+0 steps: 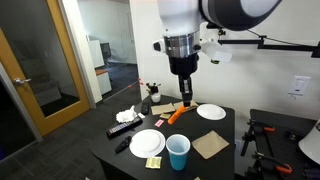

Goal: Remove the marker from the cup and put it on the table

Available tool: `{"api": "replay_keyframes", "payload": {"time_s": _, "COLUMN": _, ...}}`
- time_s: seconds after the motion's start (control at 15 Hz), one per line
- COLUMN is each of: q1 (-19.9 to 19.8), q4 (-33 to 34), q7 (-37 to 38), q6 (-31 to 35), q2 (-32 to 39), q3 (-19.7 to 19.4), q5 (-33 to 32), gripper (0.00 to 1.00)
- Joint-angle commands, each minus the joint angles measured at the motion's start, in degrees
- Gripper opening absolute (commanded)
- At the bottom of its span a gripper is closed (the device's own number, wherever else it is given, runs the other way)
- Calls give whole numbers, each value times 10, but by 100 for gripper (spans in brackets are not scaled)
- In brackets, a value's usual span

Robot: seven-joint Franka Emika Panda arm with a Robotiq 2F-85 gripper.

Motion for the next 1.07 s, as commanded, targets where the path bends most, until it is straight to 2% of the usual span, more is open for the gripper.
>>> {"api": "replay_keyframes", "payload": {"time_s": 0.0, "q1": -23, "q4": -38, "q7": 47, "q6": 11, "q2": -68, "q3": 6, "q5": -10, "gripper": 5}}
{"api": "replay_keyframes", "payload": {"time_s": 0.2, "q1": -48, "q4": -64, "q7": 97, "q6": 49, "q2": -92, "q3": 1, "q5": -30, "gripper": 5}}
{"api": "replay_keyframes", "payload": {"time_s": 0.47, "q1": -85, "q4": -97, "q7": 116, "q6": 120, "q2": -99, "q3": -10, "q5": -56, "gripper": 5}}
{"api": "replay_keyframes", "payload": {"time_s": 1.0, "q1": -155, "q4": -160, "q7": 137, "q6": 310, "q2": -55, "q3": -43, "q5": -88, "gripper": 5}}
